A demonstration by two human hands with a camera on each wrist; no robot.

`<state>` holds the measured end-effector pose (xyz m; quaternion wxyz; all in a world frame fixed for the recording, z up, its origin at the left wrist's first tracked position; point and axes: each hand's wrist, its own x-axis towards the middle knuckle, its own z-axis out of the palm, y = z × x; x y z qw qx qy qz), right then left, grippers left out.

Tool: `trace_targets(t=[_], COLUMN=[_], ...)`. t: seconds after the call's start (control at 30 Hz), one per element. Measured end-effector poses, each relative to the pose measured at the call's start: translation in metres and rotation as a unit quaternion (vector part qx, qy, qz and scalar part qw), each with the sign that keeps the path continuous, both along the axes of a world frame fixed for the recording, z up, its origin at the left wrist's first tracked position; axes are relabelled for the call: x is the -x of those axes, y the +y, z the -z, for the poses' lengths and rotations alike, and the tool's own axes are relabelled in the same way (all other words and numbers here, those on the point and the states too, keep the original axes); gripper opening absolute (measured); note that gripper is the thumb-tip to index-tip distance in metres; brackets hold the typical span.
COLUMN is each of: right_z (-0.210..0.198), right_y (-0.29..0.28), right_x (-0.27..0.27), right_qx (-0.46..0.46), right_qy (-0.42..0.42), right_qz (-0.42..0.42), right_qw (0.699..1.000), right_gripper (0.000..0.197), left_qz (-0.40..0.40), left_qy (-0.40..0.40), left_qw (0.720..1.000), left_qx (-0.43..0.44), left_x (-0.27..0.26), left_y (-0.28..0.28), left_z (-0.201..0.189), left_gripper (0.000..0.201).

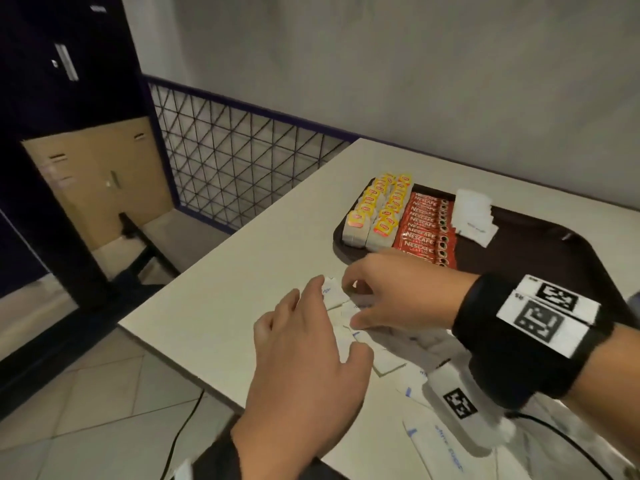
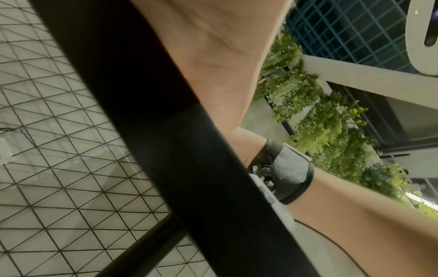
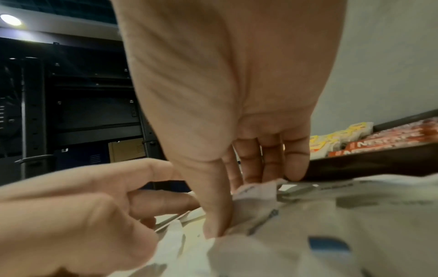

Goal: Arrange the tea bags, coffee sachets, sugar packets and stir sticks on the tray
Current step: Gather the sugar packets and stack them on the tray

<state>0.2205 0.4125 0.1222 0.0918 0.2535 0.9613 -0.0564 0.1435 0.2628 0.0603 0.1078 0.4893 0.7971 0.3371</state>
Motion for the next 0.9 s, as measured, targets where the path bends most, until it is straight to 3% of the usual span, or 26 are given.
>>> trace_targets(t=[0.07, 0.17, 0.23, 0.33, 0.43, 0.53, 0.63, 0.67, 0.8, 0.9], right_z=[-0.001, -0.011, -0.021, -0.032, -0.038, -0.017, 0.017, 0.027, 0.047, 0.055], right_y=[0.0, -0.004, -0.009, -0.023, -0.045, -0.07, -0.095, -0.099, -0.117, -0.126], right_x=[-0.008, -0.024, -0.039, -0.071, -0.106, -0.135, -0.147, -0.152, -0.159, -0.155], right_qx=[0.026, 0.042, 0.052, 0.099, 0.24, 0.389, 0.503, 0.514, 0.486, 0.438], right_qy=[0.014, 0.061, 0.127, 0.24, 0.356, 0.452, 0.501, 0.514, 0.575, 0.613], right_qz=[0.021, 0.048, 0.083, 0.148, 0.214, 0.316, 0.352, 0.355, 0.371, 0.379], right_qw=[0.999, 0.996, 0.987, 0.954, 0.877, 0.738, 0.61, 0.588, 0.544, 0.537], right_gripper=[0.042, 0.029, 0.019, 0.023, 0.022, 0.023, 0.025, 0.024, 0.023, 0.021], left_qz=[0.003, 0.001, 0.006, 0.019, 0.028, 0.03, 0.036, 0.042, 0.077, 0.091], left_qy=[0.024, 0.054, 0.066, 0.092, 0.121, 0.164, 0.218, 0.235, 0.266, 0.235], left_qw=[1.0, 0.999, 0.998, 0.995, 0.992, 0.986, 0.974, 0.97, 0.957, 0.954], left_qx=[0.015, 0.01, 0.02, 0.028, 0.021, -0.005, -0.045, -0.053, -0.087, -0.165], left_x=[-0.001, 0.0, 0.002, 0.003, 0.004, 0.005, 0.001, -0.001, -0.004, -0.011], left_y=[0.0, -0.003, -0.003, -0.002, 0.0, -0.001, -0.001, -0.001, -0.002, -0.002], left_z=[0.0, 0.001, 0.002, 0.005, 0.009, 0.012, 0.01, 0.009, 0.007, 0.005], left_gripper=[0.069, 0.065, 0.058, 0.042, 0.034, 0.022, 0.008, 0.009, 0.02, 0.018])
